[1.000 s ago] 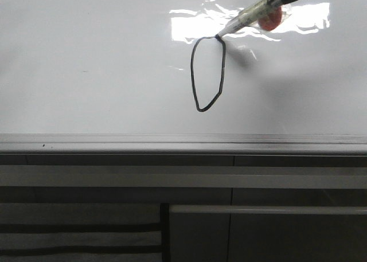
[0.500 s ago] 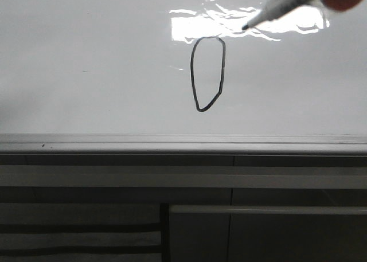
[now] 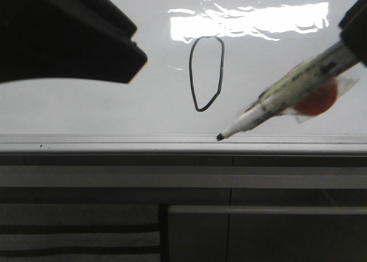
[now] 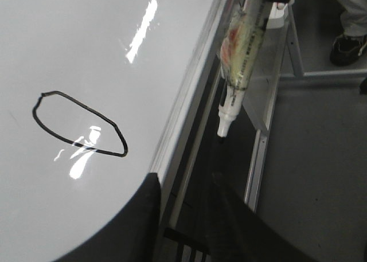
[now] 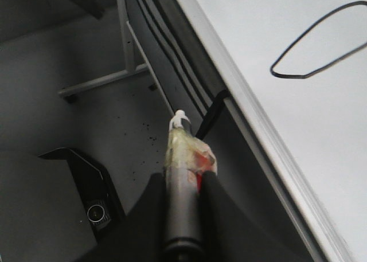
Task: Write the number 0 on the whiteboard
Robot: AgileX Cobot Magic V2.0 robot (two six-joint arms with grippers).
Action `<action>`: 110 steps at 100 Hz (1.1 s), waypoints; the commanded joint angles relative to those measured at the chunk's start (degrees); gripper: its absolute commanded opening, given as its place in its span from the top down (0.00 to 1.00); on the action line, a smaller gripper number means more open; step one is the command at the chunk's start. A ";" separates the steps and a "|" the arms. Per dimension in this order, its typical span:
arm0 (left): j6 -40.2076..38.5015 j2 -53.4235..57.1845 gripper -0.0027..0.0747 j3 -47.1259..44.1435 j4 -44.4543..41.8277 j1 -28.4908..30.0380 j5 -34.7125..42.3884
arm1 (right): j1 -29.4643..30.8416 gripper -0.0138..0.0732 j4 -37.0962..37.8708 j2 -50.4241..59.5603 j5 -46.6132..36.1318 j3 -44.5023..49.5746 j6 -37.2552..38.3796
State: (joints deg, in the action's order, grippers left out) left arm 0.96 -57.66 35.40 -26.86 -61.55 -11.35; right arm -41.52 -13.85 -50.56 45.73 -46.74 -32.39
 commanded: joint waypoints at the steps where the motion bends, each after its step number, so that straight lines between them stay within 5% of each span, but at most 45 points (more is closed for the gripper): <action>1: -0.14 -1.70 0.75 1.54 -1.36 -0.30 4.36 | -2.08 0.92 -0.78 -2.13 -5.85 -2.00 -0.63; 63: -0.96 -7.04 0.75 1.54 -3.93 4.50 13.37 | -5.39 0.92 -2.12 -10.37 -7.86 -9.86 -0.63; 110: -0.96 -7.83 0.75 1.54 -3.93 4.50 12.35 | -5.39 0.92 -3.55 -10.37 -8.61 -9.86 -0.63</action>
State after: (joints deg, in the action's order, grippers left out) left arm 0.75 -65.94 35.40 -31.29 -57.34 -2.05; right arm -46.88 -16.09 -61.62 40.46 -54.55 -32.54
